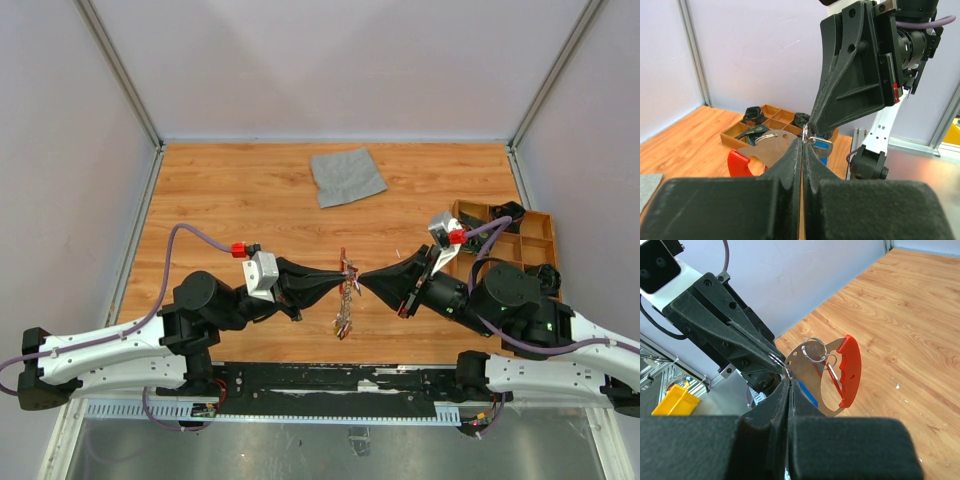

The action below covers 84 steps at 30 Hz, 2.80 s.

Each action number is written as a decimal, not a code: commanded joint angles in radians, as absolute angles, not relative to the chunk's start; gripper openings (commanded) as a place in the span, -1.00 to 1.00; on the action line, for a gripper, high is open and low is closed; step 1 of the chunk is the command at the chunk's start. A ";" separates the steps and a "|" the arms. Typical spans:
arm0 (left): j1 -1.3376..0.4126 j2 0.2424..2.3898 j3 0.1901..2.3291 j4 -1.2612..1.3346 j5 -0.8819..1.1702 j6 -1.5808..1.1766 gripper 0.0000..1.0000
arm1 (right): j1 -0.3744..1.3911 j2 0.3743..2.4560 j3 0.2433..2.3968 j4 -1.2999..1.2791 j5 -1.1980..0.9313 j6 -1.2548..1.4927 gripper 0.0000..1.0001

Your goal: Put the keys on the keyring

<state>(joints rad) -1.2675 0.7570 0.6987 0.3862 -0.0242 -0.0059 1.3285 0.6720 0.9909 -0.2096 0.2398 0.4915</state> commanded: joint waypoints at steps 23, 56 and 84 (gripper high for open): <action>-1.275 0.749 0.706 0.463 -0.001 0.000 -0.99 | 1.313 0.623 1.062 -0.253 0.161 0.169 -0.64; -1.275 0.765 0.756 0.486 0.244 -0.013 -0.99 | 1.313 0.740 1.174 -0.374 -0.199 -0.089 -0.42; -1.275 0.746 0.746 0.493 0.240 -0.017 -0.99 | 1.313 0.740 1.143 -0.352 -0.197 -0.068 -0.57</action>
<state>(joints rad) -1.2675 0.7624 0.7166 0.4210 0.2413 -0.0078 1.3251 0.7452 1.1507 -0.3725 -0.1944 -0.0780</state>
